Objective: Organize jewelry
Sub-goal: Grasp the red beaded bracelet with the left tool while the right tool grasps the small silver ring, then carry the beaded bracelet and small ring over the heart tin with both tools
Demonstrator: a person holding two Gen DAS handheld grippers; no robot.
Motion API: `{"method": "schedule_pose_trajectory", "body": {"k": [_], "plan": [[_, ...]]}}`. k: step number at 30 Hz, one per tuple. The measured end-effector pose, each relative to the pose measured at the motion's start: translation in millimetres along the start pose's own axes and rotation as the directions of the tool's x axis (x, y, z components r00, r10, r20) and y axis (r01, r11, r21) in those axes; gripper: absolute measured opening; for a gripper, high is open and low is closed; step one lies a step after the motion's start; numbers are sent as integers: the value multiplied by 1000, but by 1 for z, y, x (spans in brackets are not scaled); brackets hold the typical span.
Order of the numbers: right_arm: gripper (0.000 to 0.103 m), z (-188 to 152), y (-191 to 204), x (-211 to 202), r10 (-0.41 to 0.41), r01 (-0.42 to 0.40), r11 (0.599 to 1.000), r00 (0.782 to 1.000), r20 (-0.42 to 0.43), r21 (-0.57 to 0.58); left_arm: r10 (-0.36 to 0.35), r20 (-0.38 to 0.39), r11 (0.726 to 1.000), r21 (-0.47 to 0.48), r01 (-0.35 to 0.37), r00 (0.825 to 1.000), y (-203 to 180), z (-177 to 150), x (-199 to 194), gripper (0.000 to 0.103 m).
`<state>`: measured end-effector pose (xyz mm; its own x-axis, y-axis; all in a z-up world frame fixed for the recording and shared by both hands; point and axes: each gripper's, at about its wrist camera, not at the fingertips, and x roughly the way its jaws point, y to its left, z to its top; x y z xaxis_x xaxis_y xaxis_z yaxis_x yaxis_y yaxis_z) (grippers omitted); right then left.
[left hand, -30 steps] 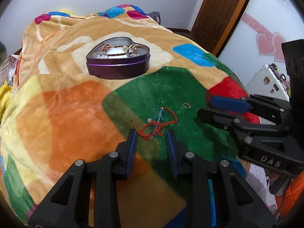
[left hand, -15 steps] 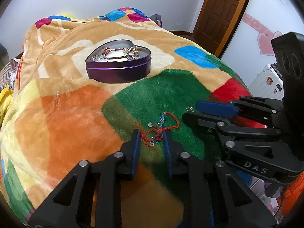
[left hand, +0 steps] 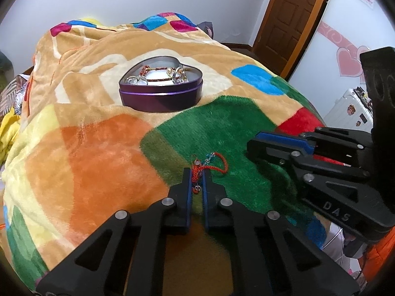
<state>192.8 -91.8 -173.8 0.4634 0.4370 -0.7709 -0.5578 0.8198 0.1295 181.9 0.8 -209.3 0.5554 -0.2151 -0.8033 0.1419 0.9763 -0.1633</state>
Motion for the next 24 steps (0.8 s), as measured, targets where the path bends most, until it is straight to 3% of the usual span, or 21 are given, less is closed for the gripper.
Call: {"method": "schedule_pose_trajectory", "body": {"k": [11, 24], "plan": [[10, 12, 2, -23, -10, 10, 1000, 997, 72, 2, 14, 87, 1000, 0, -14, 996, 1, 13, -33, 6], [10, 34, 11, -44, -10, 11, 1000, 986, 165, -4, 39, 198, 999, -7, -38, 979, 9, 39, -64, 6]]}}
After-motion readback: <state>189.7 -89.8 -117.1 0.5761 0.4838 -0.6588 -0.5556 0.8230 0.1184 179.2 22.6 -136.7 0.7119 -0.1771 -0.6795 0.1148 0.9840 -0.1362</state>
